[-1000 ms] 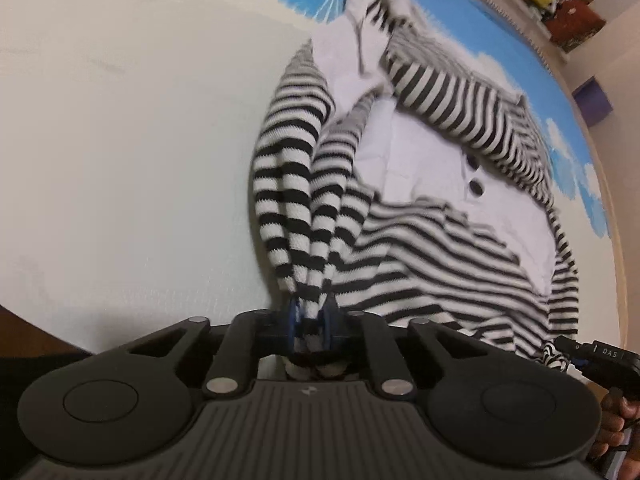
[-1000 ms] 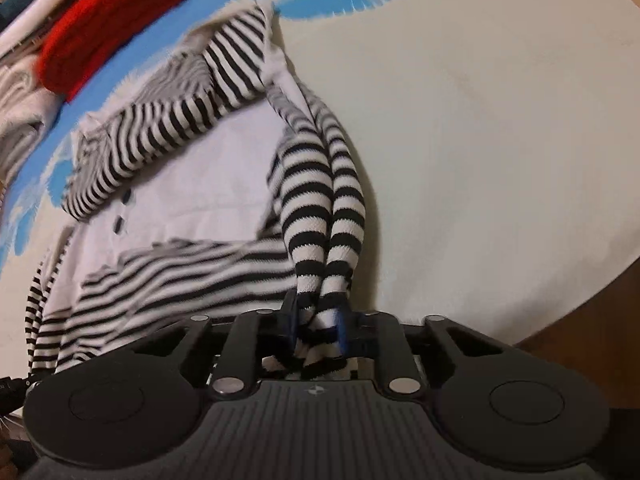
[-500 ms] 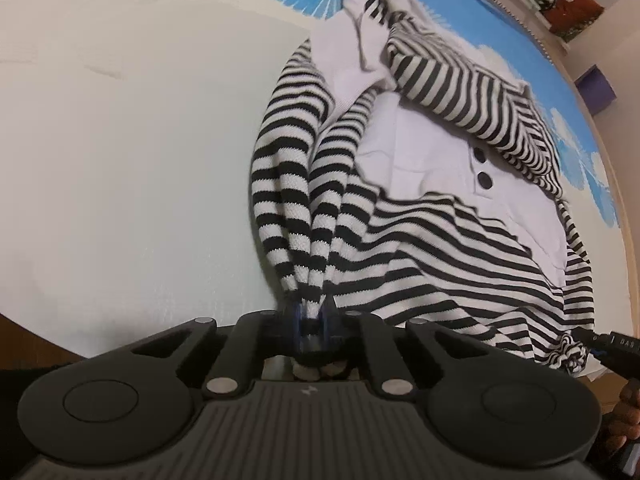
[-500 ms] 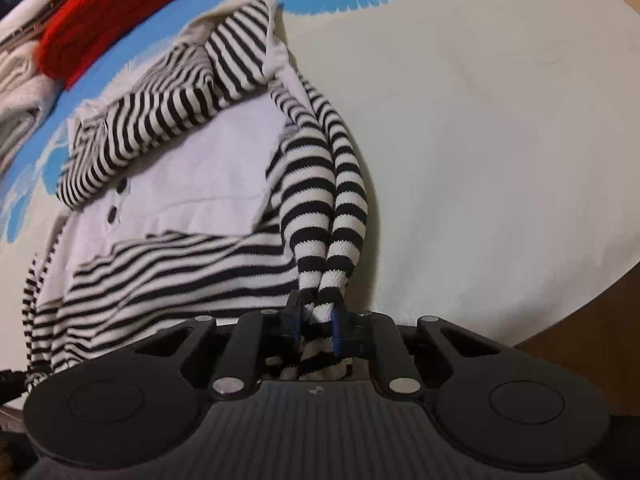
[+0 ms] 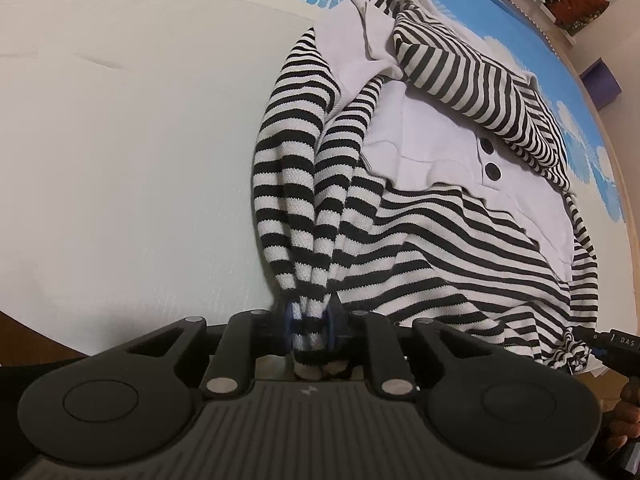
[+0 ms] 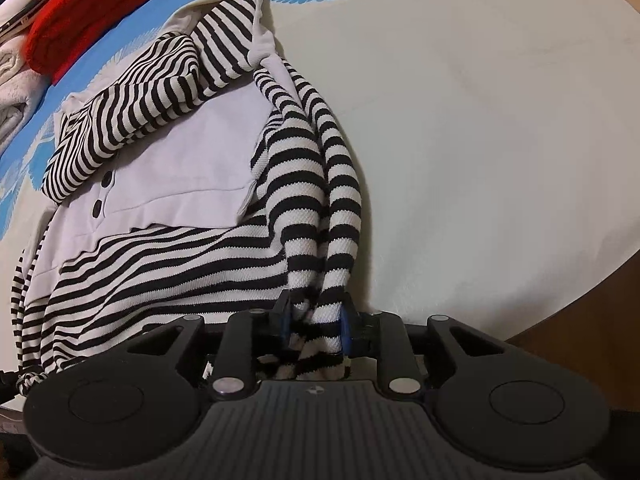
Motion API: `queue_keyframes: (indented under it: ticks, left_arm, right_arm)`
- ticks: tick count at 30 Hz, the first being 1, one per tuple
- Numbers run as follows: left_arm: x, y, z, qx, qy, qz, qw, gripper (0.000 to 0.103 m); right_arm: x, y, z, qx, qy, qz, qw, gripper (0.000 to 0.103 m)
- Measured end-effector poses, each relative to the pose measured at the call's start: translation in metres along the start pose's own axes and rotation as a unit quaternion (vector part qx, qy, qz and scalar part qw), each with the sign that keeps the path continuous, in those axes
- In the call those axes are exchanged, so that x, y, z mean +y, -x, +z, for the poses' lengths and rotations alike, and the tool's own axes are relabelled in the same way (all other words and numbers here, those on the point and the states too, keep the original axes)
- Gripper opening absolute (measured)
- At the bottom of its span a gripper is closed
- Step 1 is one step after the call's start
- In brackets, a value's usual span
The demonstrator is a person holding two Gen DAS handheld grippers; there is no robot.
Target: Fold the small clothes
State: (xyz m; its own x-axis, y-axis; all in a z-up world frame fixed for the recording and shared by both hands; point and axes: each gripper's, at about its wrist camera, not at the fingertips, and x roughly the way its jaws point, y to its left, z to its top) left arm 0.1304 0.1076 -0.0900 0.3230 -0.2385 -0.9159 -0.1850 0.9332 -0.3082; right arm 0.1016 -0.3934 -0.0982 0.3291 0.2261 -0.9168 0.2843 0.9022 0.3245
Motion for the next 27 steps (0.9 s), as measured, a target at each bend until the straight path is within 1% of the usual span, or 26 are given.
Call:
queue_keyframes:
  ticks: [4,18,24,26,27]
  left_arm:
    - [0.0008,-0.0008,0.0001,0.001,0.003,0.004,1.0,0.021]
    - [-0.001,-0.0025,-0.0016,-0.001,-0.006,0.009,0.9999,0.021]
    - [-0.0011,-0.0024,-0.0017,-0.003,-0.011,0.009,0.9999,0.021]
    - [-0.0012,-0.0016,-0.0023,-0.005,-0.016,0.008,0.9998,0.019]
    - [-0.0018,-0.0009,-0.0027,-0.007,-0.018,0.007,0.9998,0.016]
  right_arm:
    - [-0.0005,0.0,0.0,-0.001,0.001,0.0,1.0,0.023]
    - [0.0021,0.001,-0.0013,-0.003,0.014,-0.005,1.0,0.024]
    - [0.0048,0.0036,-0.0027,-0.016,0.027,-0.007,0.999,0.016]
    - [0.0045,0.0057,-0.0034,-0.022,0.027,-0.005,0.999,0.015]
    - [0.0043,0.0071,-0.0037,-0.025,0.026,-0.005,0.999,0.014]
